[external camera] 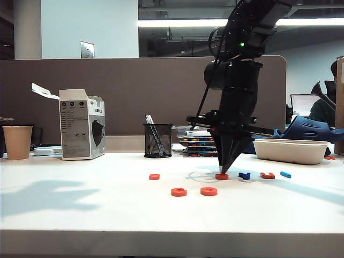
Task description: Select the appropriate letters from the row of letter magnets placed on the table to arrange into the word "cool".
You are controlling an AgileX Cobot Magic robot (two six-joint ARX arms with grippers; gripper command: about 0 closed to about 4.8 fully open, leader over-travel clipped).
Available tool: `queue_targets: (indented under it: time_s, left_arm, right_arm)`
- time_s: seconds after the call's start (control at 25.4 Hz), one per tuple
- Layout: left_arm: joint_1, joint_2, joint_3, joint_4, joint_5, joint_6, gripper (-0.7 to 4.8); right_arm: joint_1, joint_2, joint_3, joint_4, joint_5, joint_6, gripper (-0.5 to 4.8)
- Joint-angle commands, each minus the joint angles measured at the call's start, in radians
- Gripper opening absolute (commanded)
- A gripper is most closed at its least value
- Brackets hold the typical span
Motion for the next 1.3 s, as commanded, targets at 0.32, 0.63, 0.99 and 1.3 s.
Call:
queue_targets:
  time_s: [0.32,0.63,0.99,1.3]
  left_arm:
    - [-0.001,-0.005,0.004,0.010,-0.003,0.005,-0.04]
    - [-0.001,-0.005,0.004,0.014,-0.003,0.004,-0.04]
    - [-0.001,-0.005,0.004,0.010,-0.003,0.004,-0.04]
    - [-0.001,-0.005,0.004,0.009,-0.002,0.004,-0.04]
  right_arm:
    - [0.002,0.013,-0.002,-0.059,-0.020,-0.002,-0.02]
    - [0.002,0.005,-0.028,-0.152,-0.025,-0.016,-0.02]
    - [0.027,-0.170,-0.323,-0.070,-0.032,-0.021,-0.01]
    - [0.041,-0.197,-0.350,-0.015,-0.092,0.006,-0.02]
